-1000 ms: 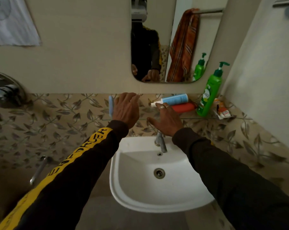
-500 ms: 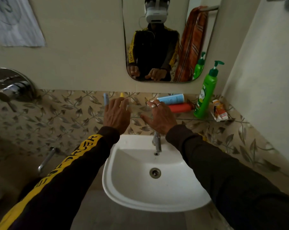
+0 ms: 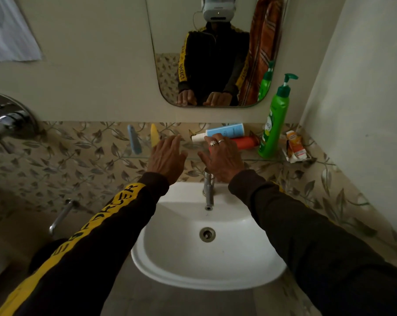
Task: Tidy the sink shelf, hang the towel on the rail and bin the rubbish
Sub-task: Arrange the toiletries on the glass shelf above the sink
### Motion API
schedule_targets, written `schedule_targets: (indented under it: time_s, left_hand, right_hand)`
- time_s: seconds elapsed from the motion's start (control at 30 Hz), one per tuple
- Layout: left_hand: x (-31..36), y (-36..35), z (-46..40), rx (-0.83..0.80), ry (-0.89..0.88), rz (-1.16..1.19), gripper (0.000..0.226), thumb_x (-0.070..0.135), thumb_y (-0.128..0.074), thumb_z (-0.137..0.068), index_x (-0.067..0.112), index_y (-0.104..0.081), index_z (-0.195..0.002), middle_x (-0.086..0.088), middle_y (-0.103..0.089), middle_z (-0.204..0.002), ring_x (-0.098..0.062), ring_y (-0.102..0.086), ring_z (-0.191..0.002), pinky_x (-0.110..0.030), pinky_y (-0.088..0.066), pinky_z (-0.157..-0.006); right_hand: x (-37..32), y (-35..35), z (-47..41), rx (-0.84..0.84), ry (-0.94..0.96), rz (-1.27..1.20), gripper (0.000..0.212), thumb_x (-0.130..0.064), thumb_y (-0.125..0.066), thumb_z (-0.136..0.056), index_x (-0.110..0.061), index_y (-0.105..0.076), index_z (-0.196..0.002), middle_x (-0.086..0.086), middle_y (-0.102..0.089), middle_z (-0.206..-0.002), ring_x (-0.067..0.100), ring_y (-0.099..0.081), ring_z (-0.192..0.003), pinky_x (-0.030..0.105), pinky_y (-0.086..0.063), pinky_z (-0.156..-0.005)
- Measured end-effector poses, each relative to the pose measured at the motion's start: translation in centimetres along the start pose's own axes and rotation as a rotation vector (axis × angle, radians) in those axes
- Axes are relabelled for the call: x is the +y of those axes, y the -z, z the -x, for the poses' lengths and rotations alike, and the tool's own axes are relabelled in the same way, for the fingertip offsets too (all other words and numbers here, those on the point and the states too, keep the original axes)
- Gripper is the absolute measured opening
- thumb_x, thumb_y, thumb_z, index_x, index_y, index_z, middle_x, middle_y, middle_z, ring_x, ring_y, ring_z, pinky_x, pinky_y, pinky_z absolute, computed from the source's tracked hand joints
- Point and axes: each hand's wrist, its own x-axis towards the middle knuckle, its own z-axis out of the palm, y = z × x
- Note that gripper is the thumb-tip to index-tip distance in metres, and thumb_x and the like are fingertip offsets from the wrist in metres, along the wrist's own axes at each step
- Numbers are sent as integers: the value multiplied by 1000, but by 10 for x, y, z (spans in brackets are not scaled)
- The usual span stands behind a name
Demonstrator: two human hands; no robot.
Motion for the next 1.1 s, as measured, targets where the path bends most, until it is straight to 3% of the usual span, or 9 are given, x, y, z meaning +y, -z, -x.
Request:
schedule_targets:
  time_s: [0.27,0.73,0.9,1.1]
  left_hand:
    - [5,-27,-24,-78,-73,32,53,37,-51,-94,11,-41,-139,-11,-49,-137,-30,-48,-120,-45,-40,-102]
    - [-4,-51,-66,-111,-176,142,49,27,-57,-91,10,-46,-136,-13,-54,-130,-33,-51,-113,-41,-39,-94]
    - [-7,-63,-72,-144,-138,122,45,26,-54,-92,12,-46,-134,-12,-53,-129,-33,-51,-113,-43,-40,-95]
    - [-8,-69,-88,-221,72,128,37,22,-51,-90,11,-47,-125,-14,-60,-119,-37,-53,-112,-45,-42,-91]
  right_hand:
    - [15,-2,-1,27,-115,13,53,-44,-56,-97,-9,-54,-137,14,-56,-128,34,-55,-115,51,-47,-98]
    - [27,-5,-21,19,-305,98,58,-45,-54,-97,-10,-51,-143,14,-50,-142,36,-47,-129,47,-33,-110]
    - [35,-11,-27,19,-347,123,54,-42,-52,-98,-11,-53,-142,14,-50,-141,37,-49,-126,48,-35,-108]
    - [49,-13,-47,83,-422,-22,46,-33,-51,-99,-4,-55,-136,18,-50,-139,38,-52,-123,46,-40,-106]
